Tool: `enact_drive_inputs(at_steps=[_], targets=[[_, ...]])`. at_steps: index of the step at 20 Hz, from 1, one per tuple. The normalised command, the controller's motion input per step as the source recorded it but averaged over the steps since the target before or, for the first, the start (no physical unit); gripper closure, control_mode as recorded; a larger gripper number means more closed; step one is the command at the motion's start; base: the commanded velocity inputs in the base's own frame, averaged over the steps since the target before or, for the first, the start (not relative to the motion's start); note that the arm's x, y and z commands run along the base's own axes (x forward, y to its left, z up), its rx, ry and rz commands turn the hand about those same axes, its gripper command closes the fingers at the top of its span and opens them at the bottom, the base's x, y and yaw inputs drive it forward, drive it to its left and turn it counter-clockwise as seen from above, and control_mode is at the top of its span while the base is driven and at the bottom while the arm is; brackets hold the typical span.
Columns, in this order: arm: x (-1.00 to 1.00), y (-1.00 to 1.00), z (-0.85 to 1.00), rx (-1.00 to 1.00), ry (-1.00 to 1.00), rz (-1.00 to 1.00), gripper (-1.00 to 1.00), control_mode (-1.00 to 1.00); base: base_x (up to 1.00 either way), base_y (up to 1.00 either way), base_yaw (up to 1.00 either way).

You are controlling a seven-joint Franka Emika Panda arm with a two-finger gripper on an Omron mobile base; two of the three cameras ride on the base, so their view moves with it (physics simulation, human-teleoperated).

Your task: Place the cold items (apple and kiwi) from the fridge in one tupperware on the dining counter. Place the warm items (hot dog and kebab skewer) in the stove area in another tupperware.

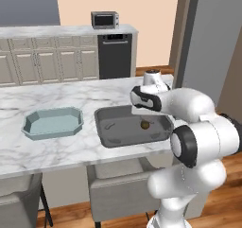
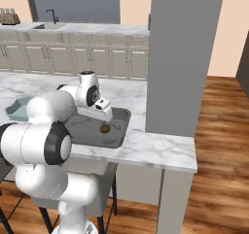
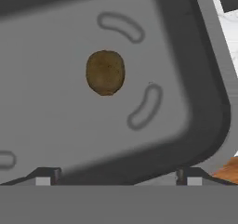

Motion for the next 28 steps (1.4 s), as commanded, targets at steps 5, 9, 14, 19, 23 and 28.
enact_drive_inputs(at_steps=[5, 9, 14, 19, 23, 28], targets=[[-0.85, 0.07, 0.44, -0.01, -0.05, 0.02, -1.0, -1.0, 0.0, 0.0, 0.0], [-1.0, 0.0, 0.26, 0.0, -0.25, 0.03, -1.0, -1.0, 0.0, 0.0, 0.0], [-0.99, 0.0, 0.39, -0.04, -0.29, 0.11, -1.0, -1.0, 0.0, 0.0, 0.0], [-0.8, 0.07, 0.3, -0.14, -0.18, 0.27, -1.0, -1.0, 0.0, 0.0, 0.0], [-0.73, 0.02, 0.33, -0.11, -0.21, 0.33, -1.0, -1.0, 0.0, 0.0, 0.0], [-0.26, 0.06, 0.06, -0.04, -0.06, 0.1, -1.0, 1.0, -0.37, 0.18, 0.11]])
